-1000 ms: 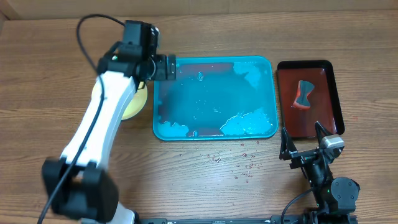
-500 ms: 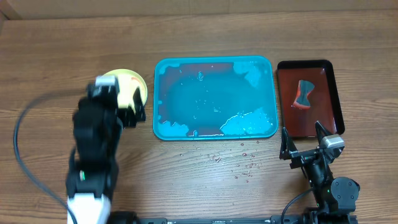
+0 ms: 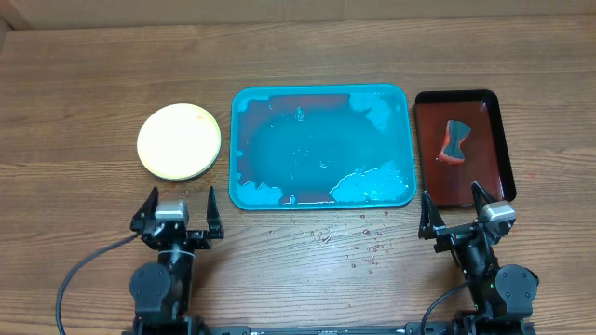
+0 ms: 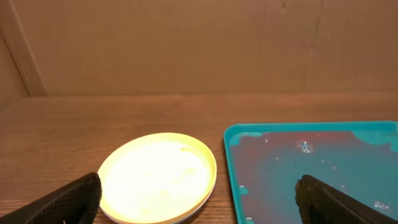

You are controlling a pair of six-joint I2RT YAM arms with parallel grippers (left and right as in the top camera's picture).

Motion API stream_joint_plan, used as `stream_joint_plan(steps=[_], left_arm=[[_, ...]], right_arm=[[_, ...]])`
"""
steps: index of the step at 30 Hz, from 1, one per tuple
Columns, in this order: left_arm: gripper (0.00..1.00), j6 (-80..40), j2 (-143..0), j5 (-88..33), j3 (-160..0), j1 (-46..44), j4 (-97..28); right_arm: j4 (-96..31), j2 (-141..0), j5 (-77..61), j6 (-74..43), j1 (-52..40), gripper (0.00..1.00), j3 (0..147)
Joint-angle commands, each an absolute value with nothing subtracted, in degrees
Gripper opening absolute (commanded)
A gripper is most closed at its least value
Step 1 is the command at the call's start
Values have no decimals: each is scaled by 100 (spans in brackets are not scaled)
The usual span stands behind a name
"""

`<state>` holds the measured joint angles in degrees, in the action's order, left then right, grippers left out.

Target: Clean dirty plates on tray and stack at the side

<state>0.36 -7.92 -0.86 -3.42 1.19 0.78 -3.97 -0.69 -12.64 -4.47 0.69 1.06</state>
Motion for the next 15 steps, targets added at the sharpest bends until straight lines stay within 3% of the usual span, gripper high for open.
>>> stream_joint_plan(steps=[1, 5, 15], left_arm=[[100, 202, -366, -150, -56, 158, 93], [100, 246, -67, -150, -27, 158, -454], [100, 325, -21, -148, -27, 158, -443]], right_arm=[[-370, -16, -1210, -445, 38, 100, 47], [-368, -16, -1210, -445, 38, 100, 47], [-370, -16, -1210, -445, 38, 100, 47]])
